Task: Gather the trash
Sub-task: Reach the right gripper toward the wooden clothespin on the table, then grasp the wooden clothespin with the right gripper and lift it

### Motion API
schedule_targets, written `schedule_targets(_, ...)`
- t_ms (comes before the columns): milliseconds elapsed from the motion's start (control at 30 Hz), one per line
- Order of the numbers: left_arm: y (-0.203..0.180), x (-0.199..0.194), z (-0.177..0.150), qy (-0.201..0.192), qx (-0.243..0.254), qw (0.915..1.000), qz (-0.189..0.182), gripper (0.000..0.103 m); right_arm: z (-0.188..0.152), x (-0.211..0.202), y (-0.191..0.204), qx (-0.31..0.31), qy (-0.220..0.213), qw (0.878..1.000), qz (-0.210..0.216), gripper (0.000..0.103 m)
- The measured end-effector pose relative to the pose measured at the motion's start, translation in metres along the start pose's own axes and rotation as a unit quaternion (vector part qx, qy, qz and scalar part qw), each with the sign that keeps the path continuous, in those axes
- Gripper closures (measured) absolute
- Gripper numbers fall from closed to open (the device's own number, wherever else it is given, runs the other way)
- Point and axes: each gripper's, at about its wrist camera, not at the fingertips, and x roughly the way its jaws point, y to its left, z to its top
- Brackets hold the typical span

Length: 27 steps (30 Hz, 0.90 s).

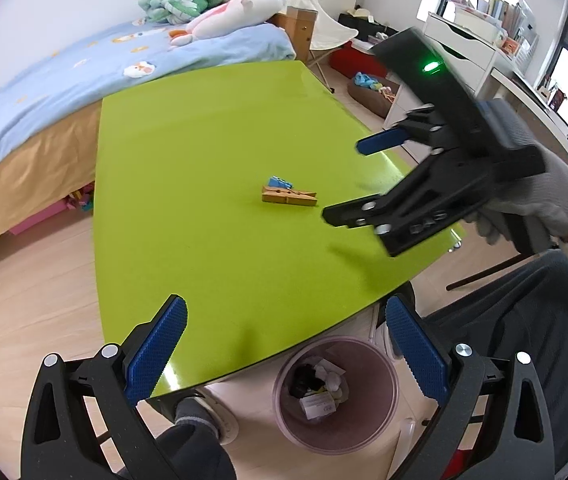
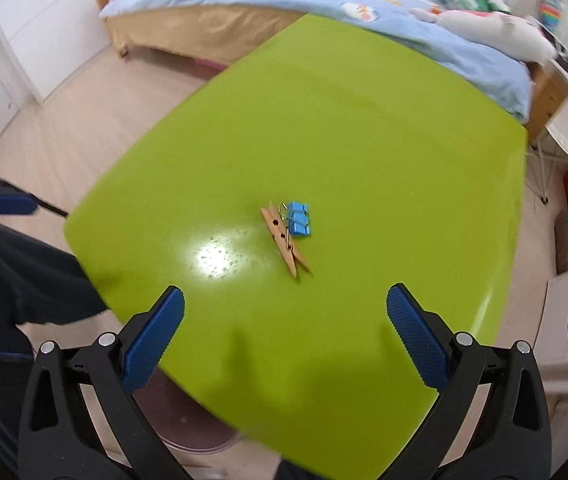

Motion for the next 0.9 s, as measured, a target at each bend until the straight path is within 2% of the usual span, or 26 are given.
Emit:
schedule_targets(33,0.002,0.001,0.001,0.0,-0.002,1.0,0.0,0.007,0.002,0.006,0.0,-0.007,0.006,1.0,0.001,0.013)
schedule_targets(100,0.004,0.003,0.0,0.001,-0.006,1.0,-0.001,0.007,0.007,0.018,-0.001,-0.019,0.018,1.0,0.002,0.026)
schedule_targets(333,0.012,0.008,0.0,0.008,-0.018,0.9998,-0.005,0.007,0.015,0.038,-0.006,-0.025,0.029,0.999,0.022,0.048)
schedule_targets(400,0.012,0.01,0.0,0.01,-0.019,0.9997,-0.006,0.007,0.015,0.04,-0.006,-0.028,0.033,0.999,0.022,0.056)
schedule_targets(633,0.013,0.014,0.002,0.013,-0.02,0.9997,-0.009,0.007,0.015,0.044,-0.01,-0.022,0.036,0.999,0.023,0.076)
schedule_targets(700,0.014,0.015,0.004,0.013,-0.018,0.9997,-0.007,0.007,0.016,0.044,-0.014,-0.02,0.035,0.999,0.019,0.085)
schedule_targets(800,0.014,0.016,0.007,0.014,-0.015,0.9998,-0.005,0.007,0.013,0.042,-0.014,-0.024,0.033,0.999,0.021,0.09)
schedule_targets(900,0.014,0.018,0.011,0.015,-0.01,0.9998,-0.002,0.007,0.011,0.036,-0.012,-0.021,0.028,0.999,0.021,0.09)
